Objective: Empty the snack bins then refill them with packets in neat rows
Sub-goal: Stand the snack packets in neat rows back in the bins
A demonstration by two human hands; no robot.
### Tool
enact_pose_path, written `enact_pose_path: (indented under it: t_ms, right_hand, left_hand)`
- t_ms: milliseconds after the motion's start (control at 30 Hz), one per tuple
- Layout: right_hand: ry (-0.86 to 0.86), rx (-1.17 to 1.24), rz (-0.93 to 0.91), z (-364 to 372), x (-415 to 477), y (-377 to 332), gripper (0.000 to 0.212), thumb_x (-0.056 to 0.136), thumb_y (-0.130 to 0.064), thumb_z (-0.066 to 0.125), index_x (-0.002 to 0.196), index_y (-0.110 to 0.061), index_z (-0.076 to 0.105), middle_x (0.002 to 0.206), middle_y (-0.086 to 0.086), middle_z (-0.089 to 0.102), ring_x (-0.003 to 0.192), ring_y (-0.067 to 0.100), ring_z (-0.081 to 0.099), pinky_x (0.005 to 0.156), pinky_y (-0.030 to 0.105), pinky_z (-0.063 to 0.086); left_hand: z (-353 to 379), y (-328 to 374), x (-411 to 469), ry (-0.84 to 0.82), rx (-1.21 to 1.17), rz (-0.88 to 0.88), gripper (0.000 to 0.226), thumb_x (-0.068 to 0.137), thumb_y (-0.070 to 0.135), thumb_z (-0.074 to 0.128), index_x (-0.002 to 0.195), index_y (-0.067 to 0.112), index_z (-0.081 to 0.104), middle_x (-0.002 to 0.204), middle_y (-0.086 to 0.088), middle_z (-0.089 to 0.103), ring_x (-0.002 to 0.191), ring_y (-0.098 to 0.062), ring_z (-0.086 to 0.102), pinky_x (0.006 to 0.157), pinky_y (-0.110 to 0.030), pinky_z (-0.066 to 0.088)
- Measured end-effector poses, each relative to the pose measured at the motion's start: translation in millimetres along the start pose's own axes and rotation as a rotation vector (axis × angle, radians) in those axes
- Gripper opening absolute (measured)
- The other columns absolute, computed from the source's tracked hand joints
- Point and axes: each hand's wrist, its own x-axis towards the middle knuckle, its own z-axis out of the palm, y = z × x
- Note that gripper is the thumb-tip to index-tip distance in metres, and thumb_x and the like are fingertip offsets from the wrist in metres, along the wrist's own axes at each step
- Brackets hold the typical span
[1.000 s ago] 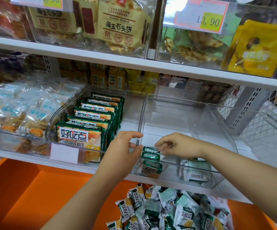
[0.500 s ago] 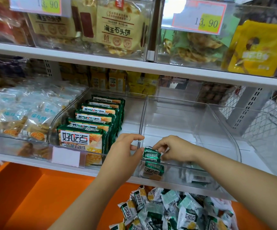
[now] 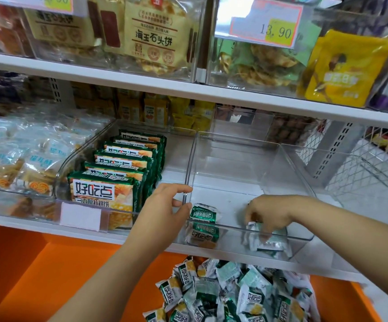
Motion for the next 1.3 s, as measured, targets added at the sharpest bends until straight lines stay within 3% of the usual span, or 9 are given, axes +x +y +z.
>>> enact_pose_path:
  t_ms: [200, 333, 433, 533, 633, 800, 1100, 1200, 1300]
  right_hand:
    - [0.277, 0.041, -0.050, -16.6, -20.2, 4.5, 0.020, 0.078, -0.024, 0.075, 0.082, -0.026, 0.056, 0.075, -0.012, 0.048, 0.069, 0.008, 0.047, 0.051, 0.012, 0.031]
    - [0.700, 0.353, -0.181, -36.4, -52.8, -9.9, 0.024, 0.076, -0.021, 0.079, 0.076, -0.030, 0.057, 0.060, -0.013, 0.053, 0.054, 0.001, 0.046, 0.052, 0.014, 0.033]
    - [0.792, 0.591, -0.405, -34.8, -68.3, -36.6, 0.024, 0.074, -0.016, 0.079, 0.076, -0.031, 0.062, 0.096, -0.013, 0.066, 0.068, 0.013, 0.057, 0.061, 0.023, 0.046]
    - [0.736, 0.632, -0.507, -26.1, -75.3, -52.7, 0.036, 0.077, 0.005, 0.070, 0.074, -0.031, 0.063, 0.117, -0.015, 0.055, 0.094, 0.011, 0.062, 0.078, 0.025, 0.052]
    - [0.571, 0.674, -0.503, -20.9, -76.9, -50.2, 0.037, 0.080, 0.012, 0.061, 0.078, -0.025, 0.066, 0.118, -0.013, 0.055, 0.082, -0.003, 0.063, 0.074, 0.017, 0.049]
    - [0.557, 0.891, -0.294, -13.4, -52.1, -7.5, 0.018, 0.080, -0.001, 0.071, 0.082, -0.020, 0.069, 0.098, -0.002, 0.071, 0.081, 0.015, 0.069, 0.081, 0.033, 0.053]
    - [0.202, 0.202, -0.040, 15.9, 2.3, 17.6, 0.039, 0.083, -0.004, 0.065, 0.119, -0.017, 0.062, 0.083, -0.020, 0.054, 0.067, -0.008, 0.047, 0.060, 0.004, 0.034]
    - [0.159, 0.144, -0.027, 21.4, 14.8, 16.1, 0.045, 0.084, -0.004, 0.062, 0.127, -0.018, 0.058, 0.121, -0.006, 0.061, 0.101, 0.009, 0.058, 0.076, 0.012, 0.038]
    - [0.076, 0.085, 0.014, 19.1, 17.9, 14.0, 0.039, 0.081, -0.012, 0.071, 0.118, -0.022, 0.063, 0.097, -0.005, 0.059, 0.090, 0.016, 0.053, 0.071, 0.020, 0.038]
  left_hand:
    - [0.4, 5.3, -5.5, 0.042, 0.123, 0.061, 0.028, 0.093, 0.022, 0.058, 0.120, 0.031, 0.057, 0.123, 0.015, 0.040, 0.101, 0.002, 0.044, 0.083, -0.010, 0.033]
    - [-0.8, 19.4, -7.5, 0.086, 0.087, 0.138, 0.028, 0.094, 0.020, 0.057, 0.120, 0.028, 0.058, 0.110, 0.015, 0.048, 0.083, 0.003, 0.051, 0.072, -0.010, 0.039]
    - [-0.1, 32.3, -8.4, -0.007, -0.238, -0.031, 0.029, 0.097, 0.029, 0.049, 0.126, 0.029, 0.053, 0.094, 0.014, 0.062, 0.065, 0.001, 0.062, 0.058, -0.017, 0.049]
    - [-1.4, 38.4, -9.2, -0.146, -0.555, -0.235, 0.029, 0.097, 0.032, 0.047, 0.126, 0.030, 0.052, 0.093, 0.003, 0.071, 0.078, -0.010, 0.069, 0.070, -0.027, 0.057]
    - [-4.3, 38.4, -10.6, -0.213, -0.669, -0.267, 0.025, 0.094, 0.021, 0.055, 0.116, 0.030, 0.054, 0.078, -0.001, 0.072, 0.078, -0.016, 0.068, 0.083, -0.039, 0.057]
    - [-3.5, 30.2, -9.1, -0.125, -0.613, -0.287, 0.025, 0.094, 0.009, 0.055, 0.108, 0.028, 0.057, 0.087, -0.004, 0.074, 0.084, -0.023, 0.070, 0.079, -0.041, 0.057]
    - [-0.6, 25.1, -6.5, 0.003, -0.532, -0.255, 0.019, 0.094, 0.010, 0.056, 0.101, 0.027, 0.060, 0.089, -0.001, 0.070, 0.074, -0.015, 0.070, 0.063, -0.030, 0.059]
    - [-2.9, 23.5, -4.5, 0.031, -0.512, -0.253, 0.018, 0.093, 0.011, 0.058, 0.102, 0.026, 0.061, 0.084, 0.003, 0.067, 0.074, -0.014, 0.069, 0.065, -0.032, 0.059]
    - [-4.5, 22.4, -3.1, 0.045, -0.485, -0.258, 0.018, 0.092, 0.013, 0.059, 0.099, 0.029, 0.061, 0.089, 0.002, 0.069, 0.082, -0.021, 0.069, 0.075, -0.045, 0.059]
